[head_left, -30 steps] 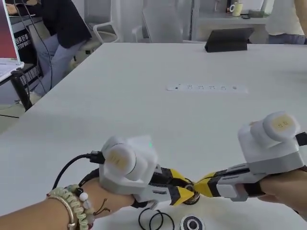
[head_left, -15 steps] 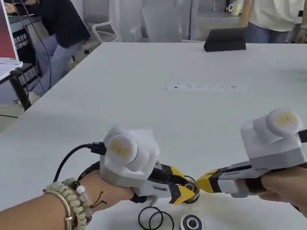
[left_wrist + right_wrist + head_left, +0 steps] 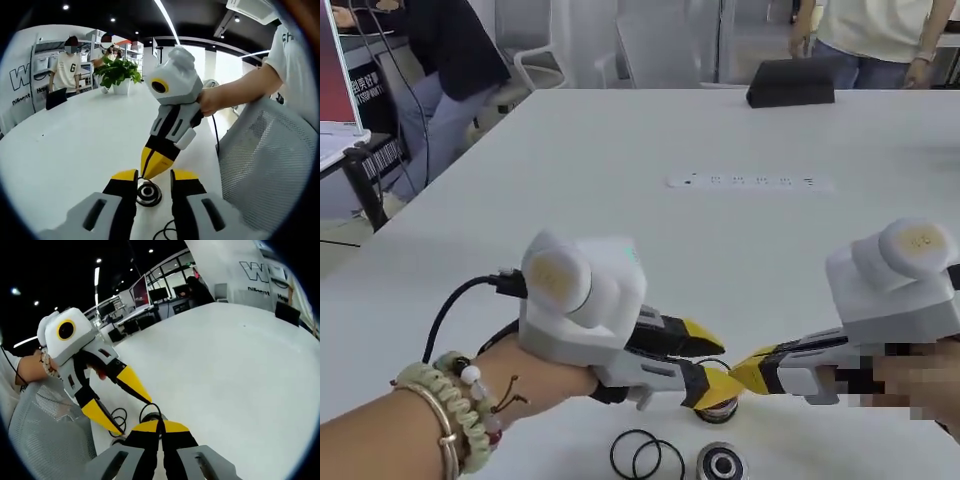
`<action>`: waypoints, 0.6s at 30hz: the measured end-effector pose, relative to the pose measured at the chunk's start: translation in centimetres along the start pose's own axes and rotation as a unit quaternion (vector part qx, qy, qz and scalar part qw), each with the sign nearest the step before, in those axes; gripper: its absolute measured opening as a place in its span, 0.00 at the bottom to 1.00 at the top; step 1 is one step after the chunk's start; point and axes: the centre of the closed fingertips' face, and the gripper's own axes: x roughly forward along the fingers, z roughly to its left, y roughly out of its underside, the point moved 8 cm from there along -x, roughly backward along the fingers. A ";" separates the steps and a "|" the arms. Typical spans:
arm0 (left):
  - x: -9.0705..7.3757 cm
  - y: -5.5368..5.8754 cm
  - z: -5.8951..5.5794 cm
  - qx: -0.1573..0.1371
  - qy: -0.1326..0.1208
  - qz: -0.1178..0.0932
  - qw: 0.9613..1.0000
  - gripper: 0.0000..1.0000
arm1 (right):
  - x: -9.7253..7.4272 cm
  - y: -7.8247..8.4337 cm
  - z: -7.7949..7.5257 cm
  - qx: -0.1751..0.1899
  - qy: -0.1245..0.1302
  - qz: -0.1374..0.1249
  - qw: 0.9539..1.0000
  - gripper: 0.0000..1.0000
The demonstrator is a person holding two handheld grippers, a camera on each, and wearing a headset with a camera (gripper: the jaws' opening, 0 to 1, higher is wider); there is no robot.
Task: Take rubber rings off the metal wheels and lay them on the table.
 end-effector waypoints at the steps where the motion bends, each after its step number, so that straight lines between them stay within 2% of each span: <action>1: -0.1 -0.1 0.0 0.003 -0.001 -0.002 1.000 0.24 | 0.0 0.0 0.0 0.000 0.000 -0.001 1.000 0.00; 6: -0.5 -0.6 -0.2 0.027 0.005 0.002 1.000 0.25 | -0.2 -0.3 0.0 0.000 0.000 -0.004 1.000 0.00; 11: -1.2 -1.2 -0.3 0.033 0.013 0.008 0.999 0.34 | -0.9 -0.7 -0.4 0.006 0.004 -0.016 1.000 0.00; 15: -2.1 -2.1 -0.4 0.074 0.002 0.016 0.997 0.41 | -1.2 -0.9 -0.4 0.013 0.006 -0.025 1.000 0.00; 18: -3.0 -2.8 -0.7 0.082 0.003 0.014 0.997 0.43 | -1.3 -1.0 -0.4 0.013 0.010 -0.025 1.000 0.00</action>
